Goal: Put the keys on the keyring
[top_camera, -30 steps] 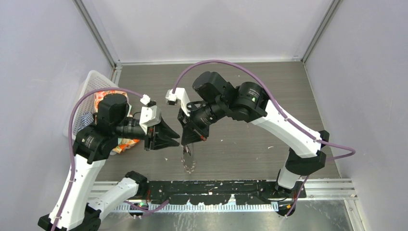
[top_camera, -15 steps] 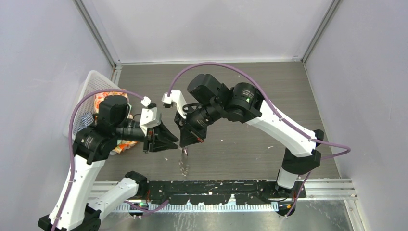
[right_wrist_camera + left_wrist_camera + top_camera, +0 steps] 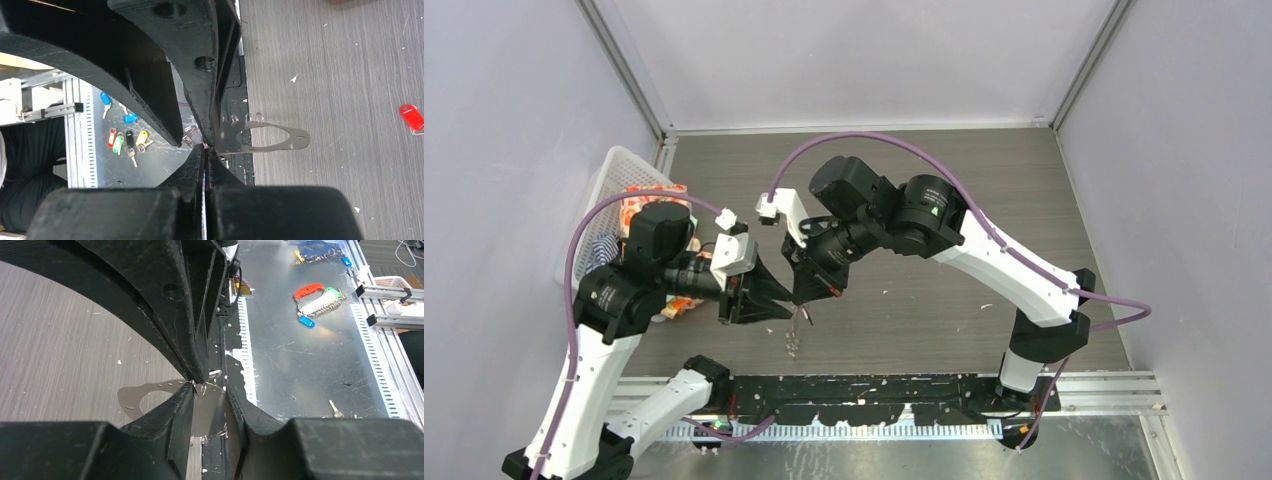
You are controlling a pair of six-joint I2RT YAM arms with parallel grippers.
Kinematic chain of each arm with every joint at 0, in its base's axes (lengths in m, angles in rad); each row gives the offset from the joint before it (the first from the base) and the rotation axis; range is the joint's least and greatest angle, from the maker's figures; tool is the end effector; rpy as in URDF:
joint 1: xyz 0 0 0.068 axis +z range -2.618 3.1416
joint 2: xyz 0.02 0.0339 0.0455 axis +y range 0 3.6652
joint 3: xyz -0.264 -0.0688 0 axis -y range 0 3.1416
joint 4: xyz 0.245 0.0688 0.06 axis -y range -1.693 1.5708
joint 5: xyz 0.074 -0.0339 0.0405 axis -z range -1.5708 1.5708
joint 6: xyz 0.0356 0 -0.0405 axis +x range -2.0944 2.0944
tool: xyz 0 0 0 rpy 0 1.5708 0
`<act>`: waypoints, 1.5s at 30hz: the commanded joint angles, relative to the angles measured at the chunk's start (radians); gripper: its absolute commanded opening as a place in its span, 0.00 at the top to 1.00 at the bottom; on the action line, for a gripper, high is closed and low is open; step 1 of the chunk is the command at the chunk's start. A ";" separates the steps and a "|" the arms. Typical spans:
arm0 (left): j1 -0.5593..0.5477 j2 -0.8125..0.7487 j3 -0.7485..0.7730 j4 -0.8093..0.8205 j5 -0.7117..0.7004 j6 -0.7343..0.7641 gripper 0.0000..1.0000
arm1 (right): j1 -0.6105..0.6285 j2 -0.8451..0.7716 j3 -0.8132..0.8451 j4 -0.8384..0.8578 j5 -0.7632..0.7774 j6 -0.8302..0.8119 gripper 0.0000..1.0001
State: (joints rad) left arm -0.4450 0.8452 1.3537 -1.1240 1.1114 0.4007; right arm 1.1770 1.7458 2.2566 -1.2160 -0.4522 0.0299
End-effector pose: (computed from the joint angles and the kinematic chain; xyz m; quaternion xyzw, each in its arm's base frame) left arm 0.0792 -0.0731 0.4309 0.5307 0.5885 -0.4770 0.3800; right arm 0.1127 0.3117 0.4769 -0.5590 0.6921 0.3995 0.2211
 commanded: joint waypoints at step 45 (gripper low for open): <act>-0.004 -0.080 -0.093 1.075 -0.111 -0.921 1.00 | -0.053 -0.624 -0.792 1.074 0.142 0.377 0.78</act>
State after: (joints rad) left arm -0.4450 0.7670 1.2037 -0.1696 1.0088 -0.4671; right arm 1.1236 1.1332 1.4544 -0.2317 -0.2981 0.3794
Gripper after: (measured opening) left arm 0.010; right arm 0.310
